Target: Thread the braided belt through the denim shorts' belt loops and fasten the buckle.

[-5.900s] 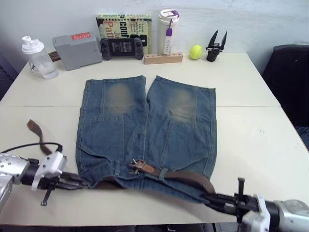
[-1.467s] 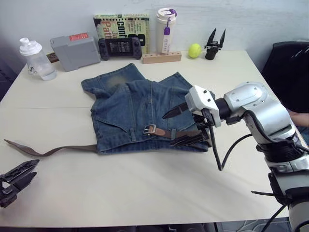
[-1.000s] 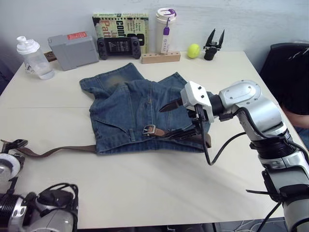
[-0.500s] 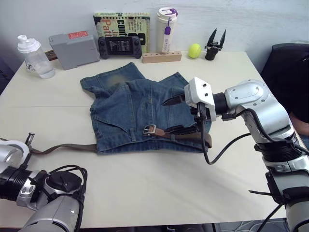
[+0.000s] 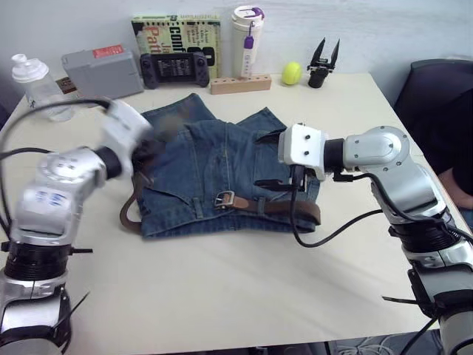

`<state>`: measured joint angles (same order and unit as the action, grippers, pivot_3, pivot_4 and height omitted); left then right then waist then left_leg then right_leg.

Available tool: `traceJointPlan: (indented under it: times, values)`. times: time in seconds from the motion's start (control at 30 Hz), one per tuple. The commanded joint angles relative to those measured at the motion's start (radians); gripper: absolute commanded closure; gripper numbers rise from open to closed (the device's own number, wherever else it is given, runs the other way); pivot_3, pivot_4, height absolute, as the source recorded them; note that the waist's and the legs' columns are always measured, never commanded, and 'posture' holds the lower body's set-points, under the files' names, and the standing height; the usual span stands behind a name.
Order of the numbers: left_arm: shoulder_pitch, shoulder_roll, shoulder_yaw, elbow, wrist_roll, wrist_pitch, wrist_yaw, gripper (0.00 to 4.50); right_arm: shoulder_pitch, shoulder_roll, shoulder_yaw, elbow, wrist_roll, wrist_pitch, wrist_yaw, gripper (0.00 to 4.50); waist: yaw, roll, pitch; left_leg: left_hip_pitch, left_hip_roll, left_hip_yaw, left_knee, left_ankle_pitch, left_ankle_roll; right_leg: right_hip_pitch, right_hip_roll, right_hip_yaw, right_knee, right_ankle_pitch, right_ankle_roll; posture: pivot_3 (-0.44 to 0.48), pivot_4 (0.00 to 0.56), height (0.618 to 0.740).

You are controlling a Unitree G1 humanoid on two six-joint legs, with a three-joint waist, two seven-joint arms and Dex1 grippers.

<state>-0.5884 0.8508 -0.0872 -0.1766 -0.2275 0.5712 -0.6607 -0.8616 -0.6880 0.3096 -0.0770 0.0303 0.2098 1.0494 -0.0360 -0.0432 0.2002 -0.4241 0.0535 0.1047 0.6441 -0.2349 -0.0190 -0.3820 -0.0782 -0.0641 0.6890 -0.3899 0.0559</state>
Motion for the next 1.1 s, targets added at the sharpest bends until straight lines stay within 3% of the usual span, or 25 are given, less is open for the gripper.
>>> traceJointPlan:
  times: [0.03, 0.37, 0.5, 0.7, 0.73, 0.77, 0.93, 1.1]
  values:
    - [-0.080, 0.020, -0.082, 0.068, 0.085, -0.196, -0.144, 4.42, -0.018, 0.031, 0.010, -0.011, -0.088, -0.148, -0.063, 0.00, 0.003, 0.000, 0.001, 0.000, 0.001, 0.001, 0.000, 0.000, 0.000, -0.002, 0.001, 0.001, 0.001, -0.001, -0.001, 0.000, 0.150, 0.693]
    - [-0.172, -0.027, -0.164, 0.182, 0.168, -0.397, -0.321, 4.42, 0.007, 0.138, 0.048, -0.041, -0.174, -0.112, -0.126, 0.00, 0.008, 0.001, 0.001, -0.005, 0.005, 0.006, 0.004, 0.002, 0.001, -0.010, 0.002, 0.003, 0.009, -0.001, -0.002, 0.000, 0.150, 0.693]
    - [-0.187, -0.047, -0.146, 0.213, 0.168, -0.406, -0.342, 4.50, 0.006, 0.145, 0.049, -0.023, -0.191, -0.113, -0.126, 1.15, 0.009, 0.001, 0.001, -0.005, 0.005, 0.006, 0.005, 0.003, 0.003, -0.010, 0.001, 0.003, 0.011, -0.001, -0.002, 0.000, 0.150, 0.693]
    - [-0.187, -0.059, -0.083, 0.201, 0.120, -0.307, -0.353, 4.50, 0.024, 0.149, 0.061, -0.006, -0.211, -0.152, -0.125, 4.08, 0.006, 0.001, 0.001, -0.005, 0.005, 0.006, 0.005, 0.003, 0.004, -0.010, 0.001, 0.003, 0.011, -0.001, -0.002, 0.000, 0.150, 0.693]
    - [-0.179, -0.061, -0.059, 0.186, 0.091, -0.251, -0.349, 4.50, 0.024, 0.152, 0.060, -0.001, -0.212, -0.161, -0.129, 4.41, 0.006, 0.001, 0.001, -0.005, 0.005, 0.006, 0.005, 0.003, 0.004, -0.010, 0.002, 0.003, 0.011, -0.001, -0.002, 0.000, 0.150, 0.693]
    - [-0.173, -0.064, -0.041, 0.174, 0.072, -0.208, -0.347, 4.50, 0.024, 0.154, 0.058, 0.002, -0.212, -0.168, -0.130, 4.41, 0.006, 0.001, 0.001, -0.005, 0.005, 0.006, 0.005, 0.003, 0.004, -0.011, 0.002, 0.003, 0.011, -0.001, -0.002, 0.000, 0.150, 0.693]
    - [-0.119, -0.023, 0.165, 0.035, -0.218, 0.274, -0.348, 2.51, 0.030, 0.164, 0.067, 0.042, -0.233, -0.227, -0.152, 4.50, 0.005, 0.001, 0.001, -0.005, 0.005, 0.005, 0.005, 0.003, 0.004, -0.010, 0.001, 0.003, 0.011, -0.001, -0.002, 0.000, 0.150, 0.693]
    - [-0.073, 0.096, 0.517, 0.023, -0.458, 0.877, -0.310, 0.75, 0.035, 0.176, 0.090, 0.127, -0.301, -0.389, -0.221, 4.50, -0.006, 0.000, 0.001, -0.005, 0.005, 0.004, 0.005, 0.004, 0.003, -0.011, 0.002, 0.003, 0.013, -0.001, -0.002, 0.000, 0.150, 0.693]
